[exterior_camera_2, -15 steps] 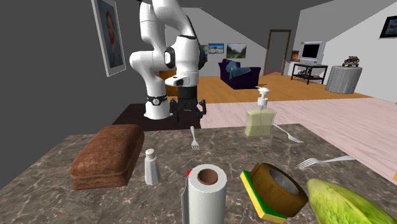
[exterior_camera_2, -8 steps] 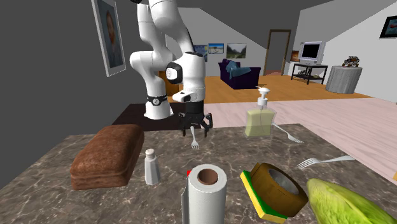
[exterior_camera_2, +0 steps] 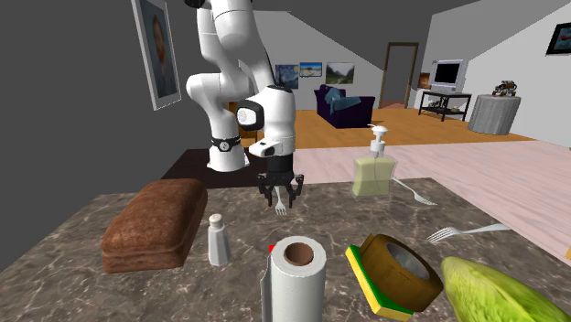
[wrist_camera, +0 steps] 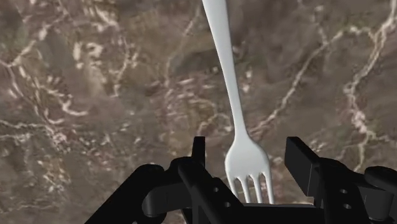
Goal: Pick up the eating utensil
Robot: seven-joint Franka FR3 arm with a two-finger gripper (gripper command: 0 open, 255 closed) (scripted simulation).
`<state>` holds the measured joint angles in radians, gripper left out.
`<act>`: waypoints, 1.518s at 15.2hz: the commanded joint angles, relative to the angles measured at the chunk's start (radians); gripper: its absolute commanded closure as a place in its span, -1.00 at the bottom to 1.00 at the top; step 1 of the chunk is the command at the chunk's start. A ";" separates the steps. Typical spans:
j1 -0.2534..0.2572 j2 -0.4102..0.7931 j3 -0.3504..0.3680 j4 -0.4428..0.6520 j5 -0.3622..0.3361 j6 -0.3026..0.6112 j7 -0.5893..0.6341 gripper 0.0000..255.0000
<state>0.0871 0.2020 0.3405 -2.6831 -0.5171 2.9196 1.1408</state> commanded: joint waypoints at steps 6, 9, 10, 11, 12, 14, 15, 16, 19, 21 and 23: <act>0.000 0.006 -0.002 0.002 -0.002 0.002 0.000 1.00; -0.015 -0.014 0.021 -0.005 0.031 -0.008 -0.025 1.00; -0.031 -0.033 0.045 -0.011 0.067 -0.020 -0.052 1.00; -0.045 -0.052 0.067 -0.016 0.104 -0.031 -0.080 1.00; -0.058 -0.072 0.088 -0.021 0.141 -0.043 -0.109 1.00; -0.078 -0.111 0.124 -0.029 0.218 -0.068 -0.167 1.00; -0.084 -0.131 0.138 -0.032 0.257 -0.081 -0.196 1.00; -0.088 -0.151 0.150 -0.035 0.294 -0.095 -0.224 1.00; -0.086 -0.211 0.170 -0.039 0.397 -0.139 -0.299 1.00; -0.078 -0.249 0.173 -0.039 0.454 -0.170 -0.341 1.00; -0.067 -0.285 0.171 -0.038 0.500 -0.204 -0.375 1.00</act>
<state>0.0162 -0.0678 0.5122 -2.7221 -0.0388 2.7310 0.7825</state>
